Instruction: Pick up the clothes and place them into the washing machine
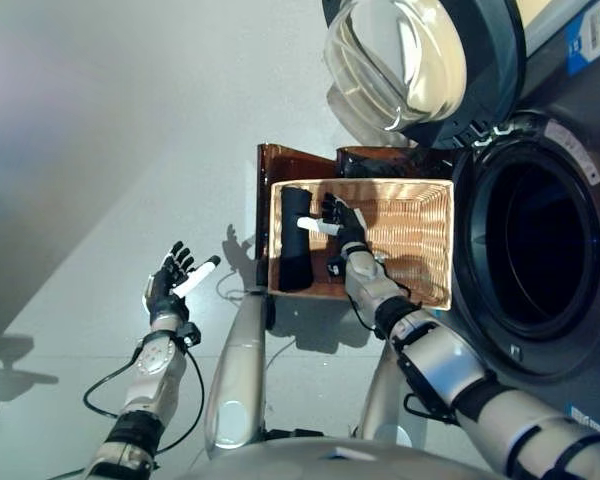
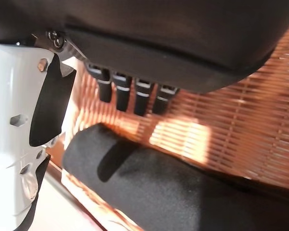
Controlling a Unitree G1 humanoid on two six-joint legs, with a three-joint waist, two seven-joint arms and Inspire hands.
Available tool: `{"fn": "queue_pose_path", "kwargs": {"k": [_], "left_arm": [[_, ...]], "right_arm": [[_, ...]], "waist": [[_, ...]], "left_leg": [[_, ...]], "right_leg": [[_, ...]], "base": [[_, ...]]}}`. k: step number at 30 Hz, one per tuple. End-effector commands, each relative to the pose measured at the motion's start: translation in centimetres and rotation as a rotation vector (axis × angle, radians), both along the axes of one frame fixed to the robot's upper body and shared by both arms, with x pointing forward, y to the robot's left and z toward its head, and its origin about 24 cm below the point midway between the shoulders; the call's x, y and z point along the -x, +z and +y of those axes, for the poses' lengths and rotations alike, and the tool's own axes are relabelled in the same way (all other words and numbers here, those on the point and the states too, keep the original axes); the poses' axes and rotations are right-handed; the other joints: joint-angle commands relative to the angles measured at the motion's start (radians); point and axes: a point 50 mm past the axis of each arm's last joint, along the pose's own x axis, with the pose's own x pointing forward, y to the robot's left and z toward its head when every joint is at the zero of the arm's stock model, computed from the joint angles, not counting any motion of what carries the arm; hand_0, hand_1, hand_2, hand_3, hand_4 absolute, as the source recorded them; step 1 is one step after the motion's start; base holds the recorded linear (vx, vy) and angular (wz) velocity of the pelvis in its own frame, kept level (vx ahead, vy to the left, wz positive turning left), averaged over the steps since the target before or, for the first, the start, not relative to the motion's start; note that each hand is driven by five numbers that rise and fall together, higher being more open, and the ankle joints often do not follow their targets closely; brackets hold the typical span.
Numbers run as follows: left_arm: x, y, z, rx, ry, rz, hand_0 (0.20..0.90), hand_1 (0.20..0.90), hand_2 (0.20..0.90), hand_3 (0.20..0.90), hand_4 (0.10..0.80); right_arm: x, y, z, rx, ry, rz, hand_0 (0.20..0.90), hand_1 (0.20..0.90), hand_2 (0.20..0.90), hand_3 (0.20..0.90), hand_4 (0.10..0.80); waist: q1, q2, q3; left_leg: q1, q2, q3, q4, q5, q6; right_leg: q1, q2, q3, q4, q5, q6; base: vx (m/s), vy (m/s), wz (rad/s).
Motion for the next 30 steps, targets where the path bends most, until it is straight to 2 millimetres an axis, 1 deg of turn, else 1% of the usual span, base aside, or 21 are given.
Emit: {"fn": "queue_pose_path", "kwargs": {"k": [1,7,11,13,17,24,26,30], "left_arm": [[0.2,1.3,2.3,-0.076,0.045,-0.067,0.9,0.9,0.9,0.9,0.8],[0.0,1.1,2.6,-0.077,0.066,-0.056,0.9,0.9,0.9,0.9,0.8],[-0.2,1.2,2.3,-0.082,0.051,-0.064,0.9,0.9,0.9,0.9,0.8],[-0.2,1.2,2.2,-0.085,0.042,-0.067,0.9,0.9,0.9,0.9,0.8],[0.1,0.7,2.1,-0.081,0.044,-0.043,0.9,0.9,0.9,0.9,0.8],[0.2,0.6,2.4,-0.085,0.058,-0.031,0.9,0.9,0.9,0.9,0.8],[0.2,0.7,2.4,-0.086,0.06,-0.036,0.9,0.9,0.9,0.9,0.8],[0.3,0.7,2.4,-0.089,0.056,-0.033,0.9,0.9,0.9,0.9,0.8]], "right_arm": [[2.9,-2.2,6.3,-0.085,0.183,0.108,0.9,0.9,0.9,0.9,0.8],[3.5,-3.0,6.6,-0.101,0.182,0.137,0.9,0.9,0.9,0.9,0.8],[3.7,-3.2,6.5,-0.114,0.177,0.142,0.9,0.9,0.9,0.9,0.8],[3.8,-3.3,6.4,-0.112,0.174,0.145,0.9,0.9,0.9,0.9,0.8],[3.5,-3.3,5.8,-0.07,0.151,0.143,0.9,0.9,0.9,0.9,0.8],[1.8,-1.6,4.5,-0.002,0.11,0.072,0.9,0.9,0.9,0.9,0.8],[1.5,-1.2,4.5,-0.003,0.106,0.054,0.9,0.9,0.9,0.9,0.8],[1.7,-1.1,5.0,-0.039,0.108,0.056,0.9,0.9,0.9,0.9,0.8]], "waist": [[0.025,0.028,-0.017],[0.038,0.03,-0.023],[0.049,0.035,-0.024],[0.052,0.035,-0.025],[0.05,0.031,-0.032],[0.04,0.027,-0.037],[0.036,0.022,-0.038],[0.031,0.018,-0.039]], "left_leg": [[-0.018,0.007,-0.041,-0.117,0.101,-0.023],[0.01,0.003,-0.048,-0.176,0.135,-0.041],[0.036,0.001,-0.054,-0.233,0.163,-0.055],[0.047,0.0,-0.053,-0.25,0.171,-0.057],[0.048,0.004,-0.053,-0.238,0.164,-0.055],[0.045,0.01,-0.051,-0.213,0.151,-0.058],[0.046,0.013,-0.049,-0.213,0.151,-0.058],[0.039,0.015,-0.049,-0.201,0.147,-0.057]], "right_leg": [[0.08,-0.056,0.011,-0.178,0.177,0.015],[0.124,-0.065,-0.021,-0.216,0.189,0.024],[0.164,-0.072,-0.048,-0.26,0.201,0.033],[0.177,-0.074,-0.057,-0.273,0.207,0.036],[0.182,-0.081,-0.055,-0.276,0.212,0.036],[0.182,-0.081,-0.046,-0.273,0.212,0.036],[0.184,-0.079,-0.045,-0.276,0.213,0.036],[0.177,-0.077,-0.041,-0.271,0.211,0.034]], "base": [[0.016,-0.026,0.11],[0.008,-0.024,0.13],[0.017,-0.009,0.16],[0.013,-0.005,0.09],[0.0,0.0,0.0],[0.0,0.0,0.0],[0.0,0.0,0.0],[0.0,0.0,0.0]]}}
